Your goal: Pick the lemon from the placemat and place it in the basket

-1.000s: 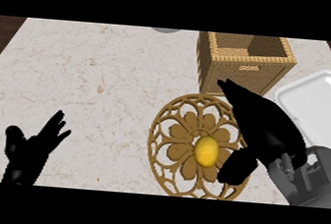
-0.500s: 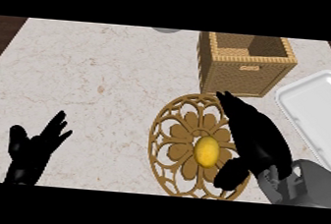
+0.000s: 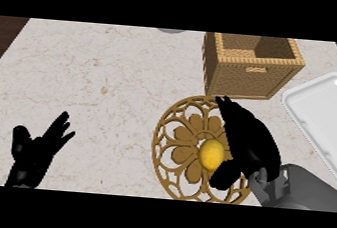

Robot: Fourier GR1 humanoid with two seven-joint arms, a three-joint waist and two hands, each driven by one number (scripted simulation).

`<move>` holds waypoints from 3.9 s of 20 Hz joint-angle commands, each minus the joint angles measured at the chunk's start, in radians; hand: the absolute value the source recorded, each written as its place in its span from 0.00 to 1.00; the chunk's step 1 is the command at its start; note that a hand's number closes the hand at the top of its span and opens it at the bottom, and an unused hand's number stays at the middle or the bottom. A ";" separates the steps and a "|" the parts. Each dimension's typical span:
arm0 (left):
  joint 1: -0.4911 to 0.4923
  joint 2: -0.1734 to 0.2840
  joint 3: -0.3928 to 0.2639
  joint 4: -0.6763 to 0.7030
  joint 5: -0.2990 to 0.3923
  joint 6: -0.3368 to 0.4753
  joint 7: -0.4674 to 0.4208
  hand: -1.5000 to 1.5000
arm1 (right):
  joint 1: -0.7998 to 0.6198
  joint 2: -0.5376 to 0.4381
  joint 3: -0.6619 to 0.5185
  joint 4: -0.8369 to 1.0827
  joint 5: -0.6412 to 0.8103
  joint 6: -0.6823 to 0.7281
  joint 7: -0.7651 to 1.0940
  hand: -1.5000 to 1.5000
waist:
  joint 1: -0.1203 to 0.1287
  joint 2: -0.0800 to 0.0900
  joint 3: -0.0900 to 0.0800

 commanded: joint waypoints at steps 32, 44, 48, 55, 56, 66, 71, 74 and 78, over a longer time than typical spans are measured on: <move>0.024 -0.046 0.029 0.056 -0.052 -0.057 0.045 0.50 | 0.107 0.212 -0.039 0.243 0.277 0.148 -0.048 1.00 | 0.004 0.010 -0.012; -0.020 -0.066 0.035 0.075 -0.065 -0.065 0.081 0.50 | 0.016 0.513 0.110 0.405 0.456 0.155 -0.033 1.00 | 0.026 0.016 -0.013; -0.001 -0.063 0.029 0.089 -0.081 -0.087 0.035 0.50 | -0.152 0.562 0.138 0.536 0.402 0.115 -0.047 1.00 | 0.057 0.019 -0.013; 0.015 -0.074 0.034 0.069 -0.082 -0.070 0.042 0.50 | -0.152 0.567 -0.018 0.326 0.408 -0.263 -0.082 1.00 | 0.020 0.009 -0.007; 0.008 -0.064 0.049 0.078 -0.060 -0.091 0.049 0.50 | -0.143 0.567 -0.035 0.316 0.415 -0.339 -0.084 1.00 | 0.023 0.014 -0.007; 0.073 -0.083 0.044 0.039 -0.073 -0.075 0.041 0.50 | -0.345 0.568 -0.214 0.139 0.584 -0.337 0.119 1.00 | -0.005 -0.002 -0.013; 0.097 -0.083 0.047 0.061 -0.097 -0.069 0.010 0.50 | -0.455 0.532 -0.425 0.201 0.593 -0.245 0.081 1.00 | -0.002 0.004 -0.012; 0.052 -0.080 0.061 0.059 -0.096 -0.056 0.055 0.50 | -0.530 0.541 -0.496 0.222 0.595 -0.192 0.098 1.00 | -0.002 0.006 -0.012; 0.008 -0.064 0.094 0.100 -0.066 -0.102 0.048 0.50 | -0.563 0.477 -0.602 0.293 0.539 -0.142 0.022 1.00 | -0.003 0.011 -0.013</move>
